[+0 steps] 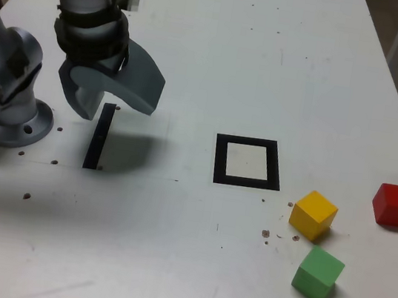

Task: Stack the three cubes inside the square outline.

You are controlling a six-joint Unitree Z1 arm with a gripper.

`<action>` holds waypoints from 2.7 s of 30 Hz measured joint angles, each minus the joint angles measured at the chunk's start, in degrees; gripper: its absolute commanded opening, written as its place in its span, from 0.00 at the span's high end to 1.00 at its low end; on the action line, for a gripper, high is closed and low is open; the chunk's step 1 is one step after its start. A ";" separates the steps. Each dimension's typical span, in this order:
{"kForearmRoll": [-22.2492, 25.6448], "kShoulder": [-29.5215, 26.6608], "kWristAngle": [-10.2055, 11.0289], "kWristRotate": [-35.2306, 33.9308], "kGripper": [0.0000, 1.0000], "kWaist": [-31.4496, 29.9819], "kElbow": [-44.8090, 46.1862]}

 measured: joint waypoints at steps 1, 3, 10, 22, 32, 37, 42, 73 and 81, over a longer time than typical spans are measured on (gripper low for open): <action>0.00 0.00 0.00 0.00 0.01 0.00 0.00; 0.00 -0.01 0.00 0.00 0.01 0.00 0.00; 0.00 0.33 0.00 0.00 0.01 0.00 -1.15; 2.30 4.85 0.38 0.02 0.01 -0.79 -12.31; 16.74 11.19 4.31 1.94 0.01 -7.73 -29.71; 25.85 16.44 3.12 2.77 0.00 -8.28 -38.80; 27.56 22.92 -0.60 6.63 0.00 -8.71 -47.76; 28.27 50.79 -2.32 13.30 0.03 -2.17 -87.52; 28.50 57.01 -2.80 15.40 0.03 -0.39 -95.23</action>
